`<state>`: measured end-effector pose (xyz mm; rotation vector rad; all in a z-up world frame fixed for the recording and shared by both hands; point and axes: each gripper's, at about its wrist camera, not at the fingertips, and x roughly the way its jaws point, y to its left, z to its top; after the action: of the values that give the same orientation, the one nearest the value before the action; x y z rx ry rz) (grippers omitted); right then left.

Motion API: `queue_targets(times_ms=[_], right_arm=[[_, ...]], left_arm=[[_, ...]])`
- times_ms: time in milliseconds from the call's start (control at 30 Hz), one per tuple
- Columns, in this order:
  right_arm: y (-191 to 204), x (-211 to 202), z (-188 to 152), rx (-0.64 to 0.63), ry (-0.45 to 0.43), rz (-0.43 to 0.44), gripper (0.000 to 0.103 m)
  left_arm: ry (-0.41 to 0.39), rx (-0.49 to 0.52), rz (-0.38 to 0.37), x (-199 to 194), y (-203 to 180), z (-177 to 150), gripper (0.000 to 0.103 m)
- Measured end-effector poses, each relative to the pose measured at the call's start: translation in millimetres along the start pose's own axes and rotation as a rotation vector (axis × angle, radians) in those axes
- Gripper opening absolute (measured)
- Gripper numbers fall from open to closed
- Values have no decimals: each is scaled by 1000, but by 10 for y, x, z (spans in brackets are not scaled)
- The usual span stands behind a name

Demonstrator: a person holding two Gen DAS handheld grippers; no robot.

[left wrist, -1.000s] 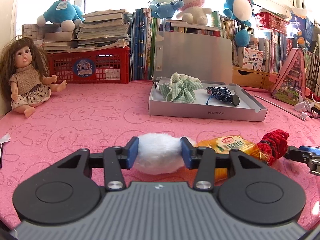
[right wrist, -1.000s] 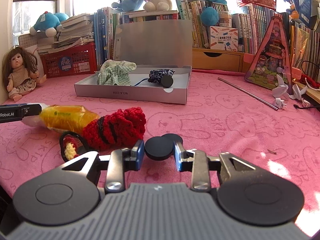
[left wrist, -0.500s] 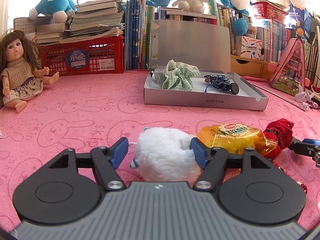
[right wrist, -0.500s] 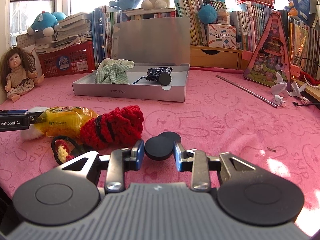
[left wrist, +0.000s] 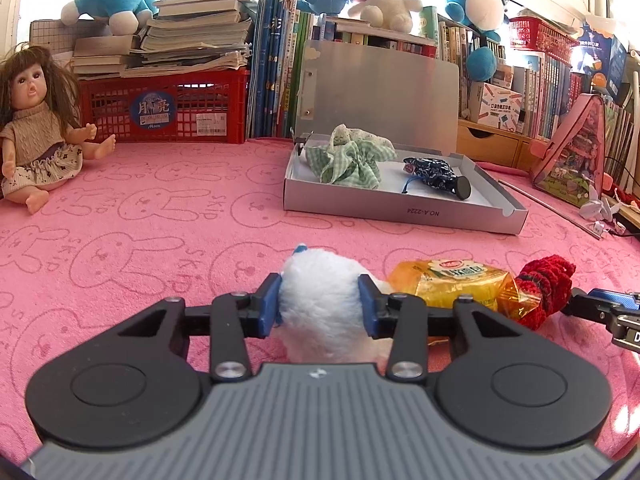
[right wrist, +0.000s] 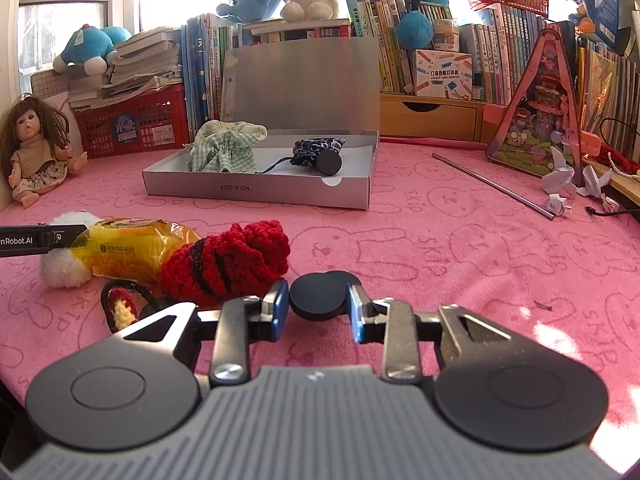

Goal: Organize objects
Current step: 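Carry the white plush and black puck over the white box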

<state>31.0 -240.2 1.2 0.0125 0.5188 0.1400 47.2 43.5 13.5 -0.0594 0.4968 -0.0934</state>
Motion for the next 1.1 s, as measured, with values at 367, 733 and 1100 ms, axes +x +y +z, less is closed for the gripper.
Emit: queue_targets(times_ms=[367, 733, 1100], right_arm=[[-20, -7, 86, -10, -23, -9, 36], [-27, 26, 179, -14, -36, -12, 36], [-94, 129, 403, 18, -39, -30, 36]], left_arm=[[-51, 9, -15, -138, -29, 159, 43], [-63, -2, -18, -118, -28, 249, 43], [-95, -11, -36, -50, -25, 499, 42]])
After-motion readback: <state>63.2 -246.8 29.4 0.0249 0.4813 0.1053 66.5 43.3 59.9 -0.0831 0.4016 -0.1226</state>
